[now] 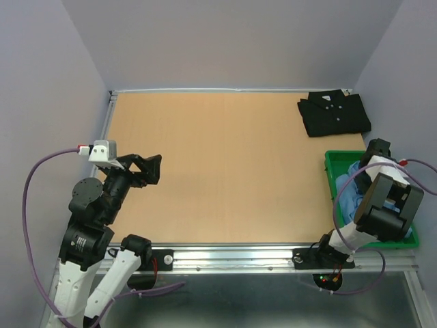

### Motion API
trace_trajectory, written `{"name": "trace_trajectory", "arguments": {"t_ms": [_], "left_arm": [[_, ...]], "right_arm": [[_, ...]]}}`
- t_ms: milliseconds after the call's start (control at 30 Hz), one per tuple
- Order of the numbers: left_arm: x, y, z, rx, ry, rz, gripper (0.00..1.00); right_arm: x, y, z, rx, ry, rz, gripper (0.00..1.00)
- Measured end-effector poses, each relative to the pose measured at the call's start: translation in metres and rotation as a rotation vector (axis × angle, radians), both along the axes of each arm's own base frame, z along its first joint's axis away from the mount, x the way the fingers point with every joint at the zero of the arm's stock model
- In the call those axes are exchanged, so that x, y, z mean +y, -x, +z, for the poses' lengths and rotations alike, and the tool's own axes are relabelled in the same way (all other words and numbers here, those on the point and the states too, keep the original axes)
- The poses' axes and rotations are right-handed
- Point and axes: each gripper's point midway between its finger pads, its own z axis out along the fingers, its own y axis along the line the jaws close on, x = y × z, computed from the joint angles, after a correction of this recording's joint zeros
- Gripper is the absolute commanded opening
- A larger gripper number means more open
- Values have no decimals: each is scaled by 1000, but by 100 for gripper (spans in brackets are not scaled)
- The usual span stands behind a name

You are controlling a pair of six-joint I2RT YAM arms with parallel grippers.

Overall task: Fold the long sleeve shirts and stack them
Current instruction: Grab the shirt from the pile, then move the shirt to the center of the board

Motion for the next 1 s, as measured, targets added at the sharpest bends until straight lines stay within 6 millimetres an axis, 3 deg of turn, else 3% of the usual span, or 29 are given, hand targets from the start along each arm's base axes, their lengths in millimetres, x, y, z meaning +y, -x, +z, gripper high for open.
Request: {"name": "trace_trajectory", "arguments": {"t_ms": [167, 333, 400, 433, 467, 500, 567, 600, 667, 767, 800, 900, 1000], "left_arm": [[-6, -3, -4, 22, 1, -24, 99], [-9, -4, -5, 29, 1, -41, 99], [-11, -5, -6, 32, 3, -47, 99], [-12, -5, -5, 33, 6, -50, 99], [-13, -6, -5, 34, 6, -53, 99], [-13, -6, -5, 33, 9, -57, 99], [-15, -7, -5, 34, 15, -62, 98], [-16, -7, -4, 34, 18, -64, 98], [-17, -8, -3, 34, 28, -67, 98], [-18, -9, -3, 38, 43, -67, 98], [-18, -9, -2, 39, 48, -67, 98], [-19, -9, -2, 44, 63, -66, 98], [-19, -9, -2, 48, 77, -62, 98]], "right_arm": [[-2, -1, 25, -55, 47, 28, 1], [-9, -10, 88, -173, 142, 78, 1], [-14, -23, 123, -244, 193, 103, 1], [-18, -35, 156, -299, 233, 132, 1], [-18, -41, 172, -327, 254, 147, 0], [-17, -54, 204, -385, 290, 190, 1], [-9, -72, 248, -473, 339, 255, 0], [-1, -84, 278, -528, 368, 314, 1], [21, -102, 320, -625, 387, 419, 0], [68, -131, 388, -820, 384, 634, 1], [80, -138, 399, -857, 377, 681, 1], [148, -170, 426, -966, 324, 895, 1], [225, -201, 422, -1005, 227, 1099, 1]]}}
